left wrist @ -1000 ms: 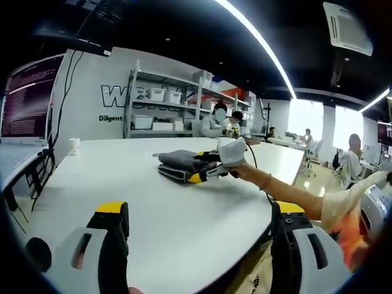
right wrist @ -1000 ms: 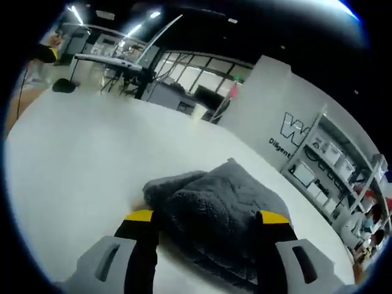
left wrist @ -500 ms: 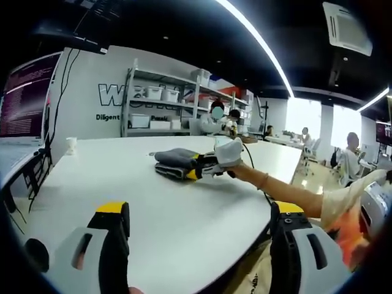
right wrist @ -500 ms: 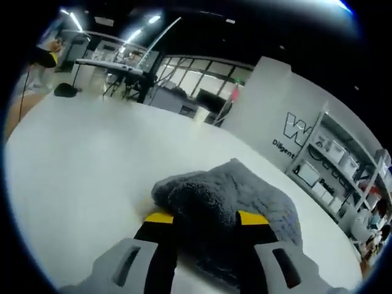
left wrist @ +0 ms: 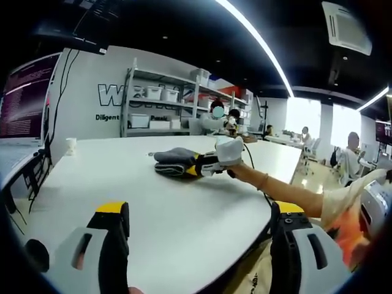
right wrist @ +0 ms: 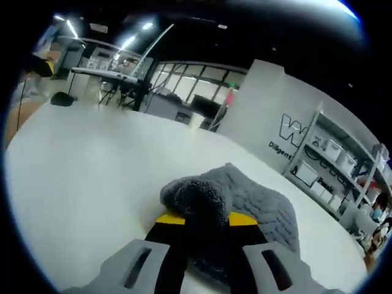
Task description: Open the folded towel by lifting each exposed corner and separating the folded layers until the towel lies flat within the target outline without major curled edges
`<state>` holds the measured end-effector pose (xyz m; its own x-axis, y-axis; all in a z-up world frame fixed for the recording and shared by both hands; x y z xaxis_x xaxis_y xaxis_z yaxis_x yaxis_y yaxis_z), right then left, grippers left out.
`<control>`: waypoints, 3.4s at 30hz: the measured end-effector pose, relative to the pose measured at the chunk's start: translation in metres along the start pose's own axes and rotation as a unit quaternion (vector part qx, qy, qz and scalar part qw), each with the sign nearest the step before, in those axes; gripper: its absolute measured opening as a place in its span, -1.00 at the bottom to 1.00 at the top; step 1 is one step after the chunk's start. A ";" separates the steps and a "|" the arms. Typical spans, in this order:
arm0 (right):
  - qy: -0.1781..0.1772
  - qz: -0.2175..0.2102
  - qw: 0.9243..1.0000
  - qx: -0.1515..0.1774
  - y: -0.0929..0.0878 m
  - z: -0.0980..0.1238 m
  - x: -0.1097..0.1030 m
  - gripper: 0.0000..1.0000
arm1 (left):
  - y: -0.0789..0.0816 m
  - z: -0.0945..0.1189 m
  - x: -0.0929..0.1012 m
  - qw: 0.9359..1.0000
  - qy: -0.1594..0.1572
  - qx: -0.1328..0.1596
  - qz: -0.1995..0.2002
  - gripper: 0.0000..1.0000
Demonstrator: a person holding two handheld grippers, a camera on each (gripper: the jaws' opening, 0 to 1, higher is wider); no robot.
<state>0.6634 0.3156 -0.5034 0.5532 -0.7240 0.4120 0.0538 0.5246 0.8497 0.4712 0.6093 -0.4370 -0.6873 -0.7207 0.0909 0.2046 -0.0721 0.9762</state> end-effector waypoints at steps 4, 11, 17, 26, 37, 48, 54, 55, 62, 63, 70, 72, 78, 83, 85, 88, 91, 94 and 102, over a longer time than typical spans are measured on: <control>0.005 -0.017 1.000 0.009 0.003 -0.004 -0.002 -0.71 | 0.000 0.001 0.000 1.000 0.001 0.002 0.000 0.89; 0.008 -0.021 1.000 0.020 0.010 -0.003 -0.011 -0.73 | -0.001 0.004 -0.001 1.000 0.006 0.002 0.003 0.88; 0.010 -0.011 1.000 0.021 0.018 -0.006 -0.020 -0.73 | -0.002 0.002 0.001 1.000 0.002 -0.002 0.000 0.88; 0.031 0.007 0.999 0.039 0.043 -0.011 -0.055 -0.74 | -0.004 0.001 0.004 1.000 -0.002 -0.006 0.000 0.88; 0.017 0.007 1.000 0.021 0.053 -0.009 -0.084 -0.73 | -0.003 0.002 0.004 1.000 -0.007 -0.006 0.000 0.88; 0.017 0.030 0.999 0.019 0.061 -0.027 -0.091 -0.72 | -0.002 0.004 0.001 1.000 -0.004 -0.004 0.002 0.87; 0.027 0.009 0.999 0.027 0.061 -0.027 -0.088 -0.70 | -0.001 0.004 0.004 1.000 -0.007 -0.004 -0.002 0.87; 0.028 0.007 0.999 0.027 0.061 -0.028 -0.088 -0.69 | -0.001 0.003 0.004 1.000 -0.007 -0.004 -0.002 0.87; 0.039 0.001 0.999 0.031 0.060 -0.019 -0.088 -0.49 | -0.002 -0.001 0.004 1.000 -0.008 -0.009 -0.002 0.87; 0.041 -0.003 0.999 0.036 0.061 -0.018 -0.088 -0.46 | -0.002 -0.001 0.004 1.000 -0.008 -0.009 -0.002 0.87; 0.070 -0.006 0.996 0.054 0.067 -0.017 -0.094 -0.01 | -0.001 0.002 0.003 1.000 -0.004 -0.003 -0.002 0.87; 0.080 -0.006 0.995 0.060 0.069 -0.017 -0.096 0.15 | -0.001 0.003 0.002 1.000 -0.003 -0.002 -0.001 0.87; 0.083 0.008 0.995 0.050 0.069 -0.018 -0.099 0.48 | -0.001 0.005 0.000 1.000 0.001 0.000 0.001 0.87; 0.077 0.004 0.995 0.063 0.071 -0.015 -0.095 0.42 | 0.000 0.006 0.001 1.000 -0.001 0.001 -0.002 0.87; 0.075 0.003 0.995 0.065 0.072 -0.014 -0.094 0.38 | -0.001 0.006 0.001 1.000 -0.001 0.001 -0.002 0.87; 0.074 0.001 0.995 0.066 0.072 -0.014 -0.093 0.39 | -0.001 0.005 0.001 1.000 0.000 0.000 -0.001 0.87; 0.085 0.000 0.994 0.069 0.072 -0.013 -0.096 0.67 | -0.001 0.006 0.001 1.000 -0.001 0.000 -0.002 0.87; 0.088 0.005 0.994 0.063 0.071 -0.011 -0.098 0.83 | -0.001 0.007 0.002 1.000 -0.001 0.001 -0.003 0.87; 0.102 -0.019 0.993 0.056 0.066 -0.003 -0.095 0.99 | -0.001 0.009 0.000 1.000 0.003 0.002 -0.002 0.87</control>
<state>0.6166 0.4207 -0.4871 0.7106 -0.6302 0.3128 -0.0083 0.4371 0.8994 0.4653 0.6157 -0.4362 -0.6843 -0.7241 0.0855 0.1992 -0.0729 0.9772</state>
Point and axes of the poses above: the point that each gripper's makers call its tool centre point, and the gripper's own axes: z roughly backward along the fingers, x roughly to its right, y roughly out of its top, the point moved 7 cm from there along z, roughly backward along the fingers, and after that the axes turned 6 degrees about y, right-handed, at the moved point
